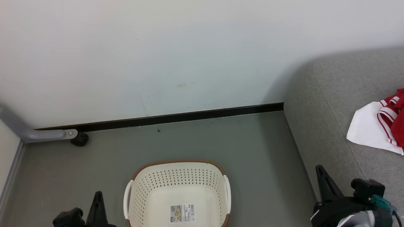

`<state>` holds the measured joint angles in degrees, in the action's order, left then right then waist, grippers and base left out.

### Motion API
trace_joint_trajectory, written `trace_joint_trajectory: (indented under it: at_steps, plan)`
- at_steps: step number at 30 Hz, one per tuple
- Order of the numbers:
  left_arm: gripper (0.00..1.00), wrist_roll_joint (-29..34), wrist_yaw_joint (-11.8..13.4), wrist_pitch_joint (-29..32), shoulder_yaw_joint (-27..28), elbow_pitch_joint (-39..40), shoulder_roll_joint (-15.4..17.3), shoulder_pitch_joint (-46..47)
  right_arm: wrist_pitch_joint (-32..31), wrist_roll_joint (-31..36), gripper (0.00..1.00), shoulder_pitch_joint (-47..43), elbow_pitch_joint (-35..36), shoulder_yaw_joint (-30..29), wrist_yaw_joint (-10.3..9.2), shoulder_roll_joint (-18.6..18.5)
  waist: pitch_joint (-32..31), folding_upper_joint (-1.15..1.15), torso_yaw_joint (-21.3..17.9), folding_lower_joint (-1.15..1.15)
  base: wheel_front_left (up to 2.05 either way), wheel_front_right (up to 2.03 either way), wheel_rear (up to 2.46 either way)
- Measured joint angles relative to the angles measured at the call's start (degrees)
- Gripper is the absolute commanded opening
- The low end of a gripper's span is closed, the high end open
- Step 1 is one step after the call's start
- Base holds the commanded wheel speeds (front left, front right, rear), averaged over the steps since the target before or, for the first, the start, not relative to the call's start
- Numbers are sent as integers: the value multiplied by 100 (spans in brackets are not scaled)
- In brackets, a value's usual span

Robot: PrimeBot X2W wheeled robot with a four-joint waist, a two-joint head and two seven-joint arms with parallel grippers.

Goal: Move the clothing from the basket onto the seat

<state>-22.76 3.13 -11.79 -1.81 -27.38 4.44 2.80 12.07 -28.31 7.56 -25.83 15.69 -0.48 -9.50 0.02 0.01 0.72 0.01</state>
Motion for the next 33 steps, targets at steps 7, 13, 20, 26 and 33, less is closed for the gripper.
trace_joint_trajectory:
  at_steps: [7,13,20,26,33]
  plan:
    - [0,-592,-68,165,76,19,-18,7,-171,-505,0,0,42,-192,49,49,-3,0,-6,0,0,0,0]
    - [0,-1039,-158,287,114,65,-35,13,-305,-926,0,0,99,-353,100,107,-4,0,-10,0,0,0,0]
    - [0,-1606,-221,448,155,159,-48,24,-453,-1425,0,-1,153,-544,152,152,-4,0,-15,0,0,0,0]
    - [0,-2054,-272,575,196,229,-59,25,-594,-1864,0,-2,208,-701,208,203,-3,0,-19,0,0,0,0]
    - [0,-2574,-369,720,268,325,-79,27,-746,-2354,0,-5,285,-888,250,255,-1,0,-25,0,0,0,0]
